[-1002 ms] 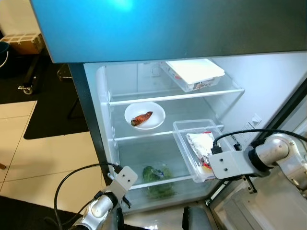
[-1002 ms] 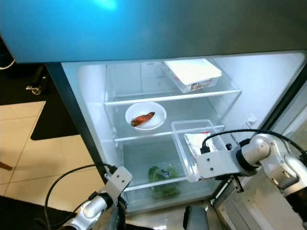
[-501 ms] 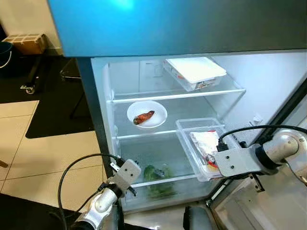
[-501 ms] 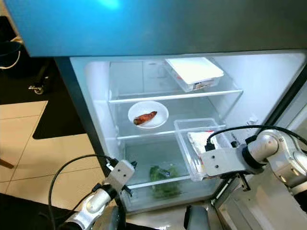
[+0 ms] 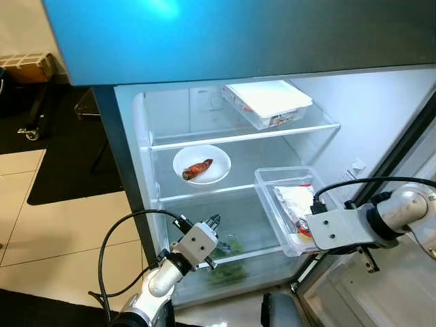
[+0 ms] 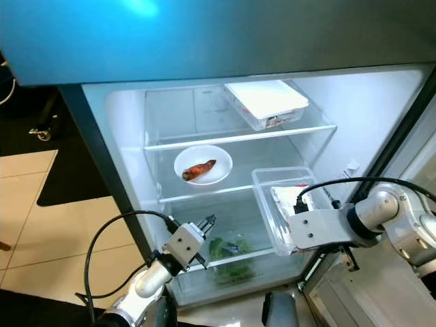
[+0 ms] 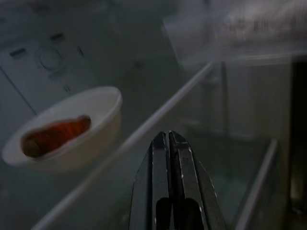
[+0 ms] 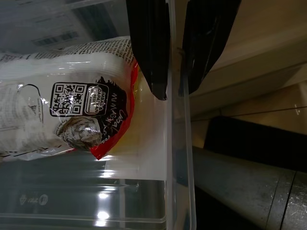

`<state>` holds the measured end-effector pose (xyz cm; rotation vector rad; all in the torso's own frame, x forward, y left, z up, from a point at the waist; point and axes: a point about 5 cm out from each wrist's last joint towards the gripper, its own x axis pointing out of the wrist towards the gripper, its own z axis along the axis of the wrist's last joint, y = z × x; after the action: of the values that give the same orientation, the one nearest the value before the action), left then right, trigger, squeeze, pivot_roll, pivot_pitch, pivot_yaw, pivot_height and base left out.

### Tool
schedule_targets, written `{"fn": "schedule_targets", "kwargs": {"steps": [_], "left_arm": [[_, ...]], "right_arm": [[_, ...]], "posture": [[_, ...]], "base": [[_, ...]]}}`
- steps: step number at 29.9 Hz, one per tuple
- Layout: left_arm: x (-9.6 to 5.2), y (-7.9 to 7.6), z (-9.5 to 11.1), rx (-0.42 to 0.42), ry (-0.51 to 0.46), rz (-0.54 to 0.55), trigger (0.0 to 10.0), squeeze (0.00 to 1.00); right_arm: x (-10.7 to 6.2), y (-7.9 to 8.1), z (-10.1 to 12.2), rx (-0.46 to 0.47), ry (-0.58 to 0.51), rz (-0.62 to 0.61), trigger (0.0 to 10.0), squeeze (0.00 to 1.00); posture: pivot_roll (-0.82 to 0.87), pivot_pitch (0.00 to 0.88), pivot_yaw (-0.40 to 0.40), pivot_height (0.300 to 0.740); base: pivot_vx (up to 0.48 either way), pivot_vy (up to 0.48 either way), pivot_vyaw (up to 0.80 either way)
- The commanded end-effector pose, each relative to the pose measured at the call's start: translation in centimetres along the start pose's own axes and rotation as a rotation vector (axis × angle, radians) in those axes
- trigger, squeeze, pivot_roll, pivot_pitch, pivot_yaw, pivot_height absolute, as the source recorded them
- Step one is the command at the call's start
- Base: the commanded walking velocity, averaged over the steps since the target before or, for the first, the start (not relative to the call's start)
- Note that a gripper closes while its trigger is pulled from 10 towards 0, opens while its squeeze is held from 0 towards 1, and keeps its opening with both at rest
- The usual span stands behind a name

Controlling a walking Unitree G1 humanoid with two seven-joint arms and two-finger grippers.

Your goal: Restocking fridge

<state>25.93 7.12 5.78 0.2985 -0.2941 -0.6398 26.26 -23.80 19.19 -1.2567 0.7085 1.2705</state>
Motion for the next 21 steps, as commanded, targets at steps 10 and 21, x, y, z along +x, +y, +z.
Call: {"fn": "schedule_targets", "kwargs": {"steps": [10,21], "left_arm": [[0.4,0.9,3.1,-0.086,-0.122,0.173,10.0,0.0],[-0.5,0.9,2.6,-0.25,-0.041,0.268,10.0,0.0]], "right_arm": [[-1.9,-0.4,0.2,-0.025,0.005,-0.035,10.0,0.0],[-3.4,-0.8,0.4,-0.044,0.019,-0.059,10.0,0.0]], "posture": [[-0.1,0.0,-0.001,0.557],[-0.11,0.0,0.006,0.557]], "base": [[0.0,0.0,0.0],[0.0,0.0,0.0]]}}
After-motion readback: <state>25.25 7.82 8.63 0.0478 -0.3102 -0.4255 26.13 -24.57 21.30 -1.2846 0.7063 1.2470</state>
